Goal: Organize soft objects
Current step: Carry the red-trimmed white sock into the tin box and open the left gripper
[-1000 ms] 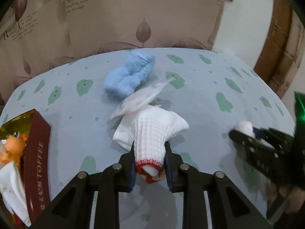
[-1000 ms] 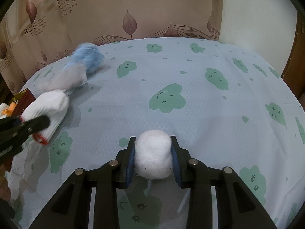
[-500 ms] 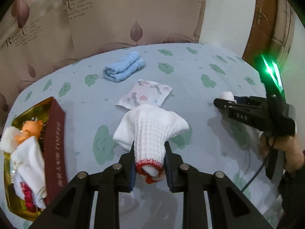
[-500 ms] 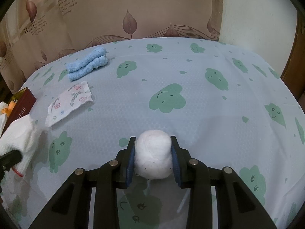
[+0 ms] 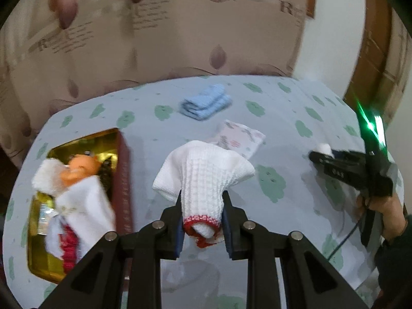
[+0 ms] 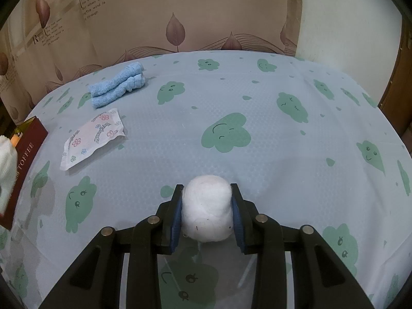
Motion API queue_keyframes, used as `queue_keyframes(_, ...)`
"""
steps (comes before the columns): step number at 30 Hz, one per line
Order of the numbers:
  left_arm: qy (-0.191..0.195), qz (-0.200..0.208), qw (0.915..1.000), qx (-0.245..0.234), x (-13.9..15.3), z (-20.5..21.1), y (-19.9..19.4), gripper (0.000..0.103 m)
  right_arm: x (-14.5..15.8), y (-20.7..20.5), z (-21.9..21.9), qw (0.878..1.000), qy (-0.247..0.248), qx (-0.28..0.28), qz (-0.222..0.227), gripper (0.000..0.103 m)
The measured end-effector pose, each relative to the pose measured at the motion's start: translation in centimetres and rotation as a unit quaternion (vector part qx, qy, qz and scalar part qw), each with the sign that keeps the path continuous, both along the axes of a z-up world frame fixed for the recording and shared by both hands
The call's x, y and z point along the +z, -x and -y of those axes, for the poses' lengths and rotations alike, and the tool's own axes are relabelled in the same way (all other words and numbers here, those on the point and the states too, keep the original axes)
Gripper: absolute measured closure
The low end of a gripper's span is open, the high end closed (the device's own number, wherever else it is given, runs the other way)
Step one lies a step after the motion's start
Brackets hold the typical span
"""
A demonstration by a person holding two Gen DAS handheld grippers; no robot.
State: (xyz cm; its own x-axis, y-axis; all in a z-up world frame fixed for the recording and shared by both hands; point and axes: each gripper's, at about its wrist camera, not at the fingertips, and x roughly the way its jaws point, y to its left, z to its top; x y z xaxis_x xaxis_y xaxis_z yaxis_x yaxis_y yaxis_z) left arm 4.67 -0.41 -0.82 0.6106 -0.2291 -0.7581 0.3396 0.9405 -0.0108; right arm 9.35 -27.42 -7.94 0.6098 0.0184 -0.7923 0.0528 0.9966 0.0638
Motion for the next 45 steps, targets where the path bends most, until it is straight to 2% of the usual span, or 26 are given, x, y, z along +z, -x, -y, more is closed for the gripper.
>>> queue_keyframes(13, -0.001, 0.034, 0.9962, 0.081, 3.7, -6.6, -1.7, 0.079, 0.0, 0.0, 0.0, 1.0, 0.0, 0.0, 0.0, 0.069)
queue_keyframes(21, -0.008, 0.046, 0.9903, 0.131, 5.4, -11.0, -2.8, 0.079, 0.0, 0.0, 0.0, 1.0, 0.001, -0.001, 0.001, 0.069)
queue_keyframes(31, -0.037, 0.042, 0.9823, 0.179, 5.0, -15.3, -5.3, 0.079, -0.1, 0.0, 0.0, 1.0, 0.001, -0.001, 0.001, 0.069)
queue_keyframes(37, -0.027, 0.024, 0.979, 0.201, 4.5, -17.4, -6.8, 0.079, -0.1, 0.0, 0.1, 1.0, 0.001, -0.001, 0.001, 0.069)
queue_keyframes(45, -0.034, 0.014, 0.982, 0.185, 2.9, -17.0, -7.6, 0.079, -0.1, 0.0, 0.0, 1.0, 0.002, -0.001, 0.001, 0.069)
